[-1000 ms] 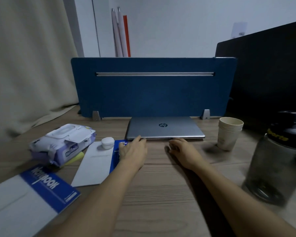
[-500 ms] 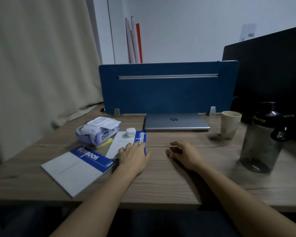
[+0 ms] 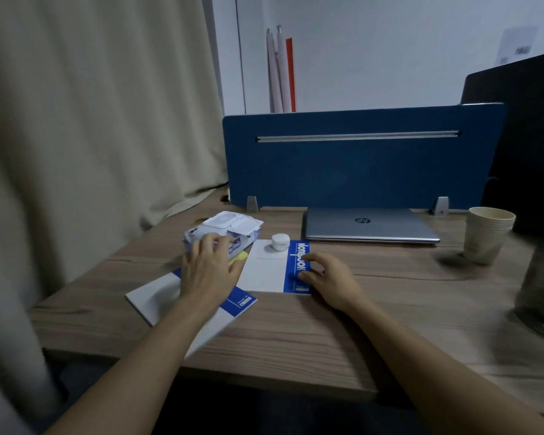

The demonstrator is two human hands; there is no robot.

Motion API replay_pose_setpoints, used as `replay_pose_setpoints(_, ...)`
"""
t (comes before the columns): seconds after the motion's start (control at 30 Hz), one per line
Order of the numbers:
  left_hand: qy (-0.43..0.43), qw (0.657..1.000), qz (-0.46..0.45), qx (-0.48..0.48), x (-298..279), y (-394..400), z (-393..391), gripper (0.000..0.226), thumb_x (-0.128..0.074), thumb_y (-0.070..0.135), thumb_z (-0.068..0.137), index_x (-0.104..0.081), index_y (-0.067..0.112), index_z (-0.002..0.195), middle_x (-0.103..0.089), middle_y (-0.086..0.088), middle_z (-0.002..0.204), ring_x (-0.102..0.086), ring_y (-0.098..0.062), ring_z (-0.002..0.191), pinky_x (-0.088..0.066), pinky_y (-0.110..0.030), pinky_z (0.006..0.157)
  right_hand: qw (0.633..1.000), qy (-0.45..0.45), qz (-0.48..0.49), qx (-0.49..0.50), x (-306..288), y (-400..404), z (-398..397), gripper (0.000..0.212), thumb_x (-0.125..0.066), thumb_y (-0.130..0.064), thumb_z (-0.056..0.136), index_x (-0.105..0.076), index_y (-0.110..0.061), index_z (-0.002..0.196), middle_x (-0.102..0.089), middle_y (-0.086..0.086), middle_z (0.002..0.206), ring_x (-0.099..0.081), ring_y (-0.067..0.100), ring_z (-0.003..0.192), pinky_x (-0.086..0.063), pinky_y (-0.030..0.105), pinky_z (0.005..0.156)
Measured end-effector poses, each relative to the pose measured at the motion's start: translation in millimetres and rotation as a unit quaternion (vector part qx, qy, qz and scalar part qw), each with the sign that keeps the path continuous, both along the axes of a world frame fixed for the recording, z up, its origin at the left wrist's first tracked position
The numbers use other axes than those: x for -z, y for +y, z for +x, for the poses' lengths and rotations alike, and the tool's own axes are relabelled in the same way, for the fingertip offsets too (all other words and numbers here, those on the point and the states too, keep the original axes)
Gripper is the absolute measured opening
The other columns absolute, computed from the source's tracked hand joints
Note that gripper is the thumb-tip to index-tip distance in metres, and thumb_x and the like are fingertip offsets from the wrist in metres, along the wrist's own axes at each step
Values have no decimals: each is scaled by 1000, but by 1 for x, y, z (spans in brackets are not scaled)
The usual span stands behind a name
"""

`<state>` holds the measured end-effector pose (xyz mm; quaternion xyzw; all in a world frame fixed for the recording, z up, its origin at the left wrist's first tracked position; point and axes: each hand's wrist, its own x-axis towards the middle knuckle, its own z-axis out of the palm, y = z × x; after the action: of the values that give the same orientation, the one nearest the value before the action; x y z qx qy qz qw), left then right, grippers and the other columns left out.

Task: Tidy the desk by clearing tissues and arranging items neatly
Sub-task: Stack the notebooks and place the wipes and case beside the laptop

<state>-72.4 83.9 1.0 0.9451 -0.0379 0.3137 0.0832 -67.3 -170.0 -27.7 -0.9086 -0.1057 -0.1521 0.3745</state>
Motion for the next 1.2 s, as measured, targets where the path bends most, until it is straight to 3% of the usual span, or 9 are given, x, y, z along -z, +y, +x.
replay_pose_setpoints(0.1,-26,1000,10,-14,-1,9,14,37,-62,39,87,-56,20,118,-54,-8,120,-47,-28,110,-43,-42,85,1000,-28,-1,6,0,14,18,39,-66,-36,89,-62,-23,126,-62,0,127,-55,16,112,-41,25,83)
replay_pose_setpoints(0.37,-26,999,9,20,-12,0,65,44,-63,47,85,-55,28,123,-58,2,128,-49,-22,119,-39,-42,91,991,-124,5,49,-2,31,77,25,-62,-34,92,-68,-21,112,-66,-3,115,-53,16,114,-41,30,93)
replay_pose_setpoints(0.53,-82,996,-17,16,-9,-4,80,31,-63,50,86,-63,26,105,-66,4,105,-60,-23,95,-40,-38,76,988,-150,-7,32,2,34,105,18,-61,-36,91,-67,-28,107,-65,-12,113,-52,12,113,-42,32,94)
replay_pose_setpoints(0.63,-95,994,-59,11,-20,-2,92,27,-49,54,93,-54,28,93,-58,8,83,-54,-17,72,-34,-33,67,986,-165,-13,27,3,35,121,17,-61,-34,91,-67,-28,106,-65,-13,113,-51,12,114,-43,37,94)
replay_pose_setpoints(0.73,-101,987,-128,7,-31,6,104,20,-46,44,98,-49,24,100,-62,0,93,-59,-17,75,-40,-29,59,985,-169,-11,33,3,37,131,16,-59,-33,92,-66,-28,106,-64,-12,113,-51,14,114,-41,37,93)
replay_pose_setpoints(0.9,-92,982,-165,-15,-24,13,109,39,-52,24,97,-49,19,135,-55,-8,133,-56,-26,115,-50,-42,83,985,-169,8,27,5,35,136,18,-57,-27,93,-66,-27,109,-65,-10,115,-51,15,114,-42,39,94)
replay_pose_setpoints(1.07,-53,986,-156,-15,-22,15,108,34,-49,28,94,-62,22,125,-60,0,132,-54,-24,117,-43,-44,97,989,-144,9,13,2,35,133,22,-55,-22,94,-65,-26,113,-64,-9,119,-50,16,118,-41,41,99)
replay_pose_setpoints(1.2,0,990,-137,-37,-17,19,101,39,-44,40,95,-57,28,129,-59,5,132,-53,-23,116,-35,-47,101,993,-122,4,2,1,34,130,24,-54,-20,93,-65,-25,114,-64,-9,120,-50,15,119,-43,42,100)
